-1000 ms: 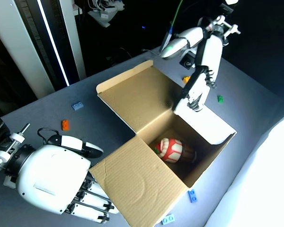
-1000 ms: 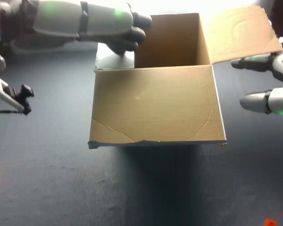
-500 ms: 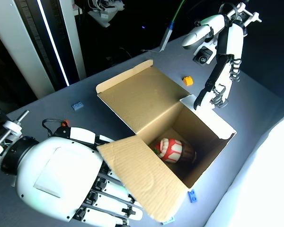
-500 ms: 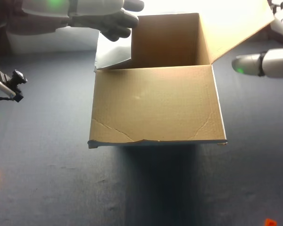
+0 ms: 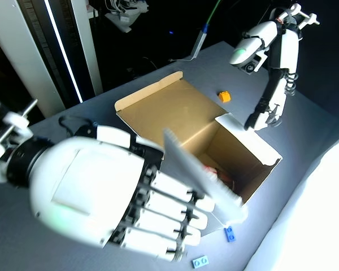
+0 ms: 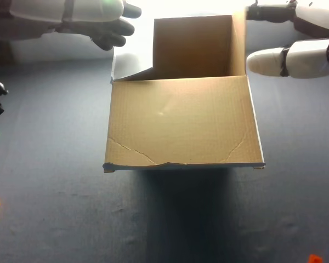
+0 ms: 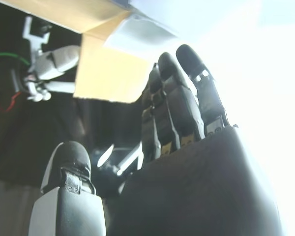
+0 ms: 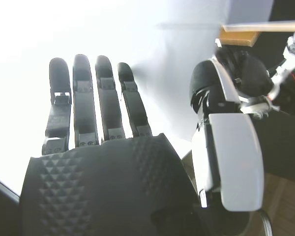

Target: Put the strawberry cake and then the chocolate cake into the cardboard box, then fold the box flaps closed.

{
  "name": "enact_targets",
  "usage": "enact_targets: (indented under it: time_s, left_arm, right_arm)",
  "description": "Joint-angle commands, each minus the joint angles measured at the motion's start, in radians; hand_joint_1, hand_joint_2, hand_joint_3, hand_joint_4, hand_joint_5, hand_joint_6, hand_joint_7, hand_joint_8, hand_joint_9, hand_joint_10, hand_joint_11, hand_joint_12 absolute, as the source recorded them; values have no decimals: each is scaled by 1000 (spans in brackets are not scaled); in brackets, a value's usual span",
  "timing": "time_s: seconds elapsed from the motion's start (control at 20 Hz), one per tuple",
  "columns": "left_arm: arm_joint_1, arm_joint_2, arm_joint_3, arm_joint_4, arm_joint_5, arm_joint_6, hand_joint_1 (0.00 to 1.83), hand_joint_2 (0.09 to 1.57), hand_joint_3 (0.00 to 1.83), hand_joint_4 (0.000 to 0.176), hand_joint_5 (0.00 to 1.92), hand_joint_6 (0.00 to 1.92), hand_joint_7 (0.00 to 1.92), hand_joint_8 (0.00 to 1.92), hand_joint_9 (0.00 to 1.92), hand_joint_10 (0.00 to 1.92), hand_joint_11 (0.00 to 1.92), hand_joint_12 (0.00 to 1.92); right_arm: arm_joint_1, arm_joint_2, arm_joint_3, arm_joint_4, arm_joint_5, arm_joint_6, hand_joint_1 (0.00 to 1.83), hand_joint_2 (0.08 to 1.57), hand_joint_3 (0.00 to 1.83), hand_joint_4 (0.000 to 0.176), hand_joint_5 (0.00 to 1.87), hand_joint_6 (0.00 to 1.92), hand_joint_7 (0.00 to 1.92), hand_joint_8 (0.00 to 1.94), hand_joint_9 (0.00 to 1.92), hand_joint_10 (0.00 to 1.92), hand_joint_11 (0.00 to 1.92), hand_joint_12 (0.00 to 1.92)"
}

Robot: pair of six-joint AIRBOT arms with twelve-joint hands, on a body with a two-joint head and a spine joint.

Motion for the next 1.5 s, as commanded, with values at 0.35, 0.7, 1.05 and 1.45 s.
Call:
enact_targets:
  time_s: [0.35, 0.7, 1.05, 1.45]
  left_arm:
    - [-30, 20, 14, 19, 35, -54, 231, 1159, 1, 26, 305, 1, 432, 0, 489, 1, 166, 905]
    - [-37, 41, 48, 148, 2, -154, 233, 1153, 0, 28, 314, 2, 440, 1, 490, 0, 167, 918]
    - [23, 95, 15, 273, -27, -288, 245, 1153, 0, 21, 324, 4, 445, 4, 497, 3, 168, 928]
    - [123, 127, -34, 267, -94, -294, 222, 1161, 4, 23, 300, 0, 422, 0, 488, 0, 152, 934]
  right_arm:
    - [20, -6, -13, -158, 79, 62, 246, 1214, 3, 0, 260, 11, 335, 4, 281, 155, 0, 1069]
    - [51, -79, 36, -158, 4, 50, 258, 1211, 0, 0, 262, 8, 336, 3, 271, 142, 0, 1041]
    - [78, -129, 67, -273, -27, 49, 249, 1206, 0, 0, 256, 4, 340, 2, 296, 151, 0, 1093]
    - [63, -130, 66, -272, -51, 62, 254, 1220, 2, 0, 264, 10, 335, 2, 284, 155, 0, 1101]
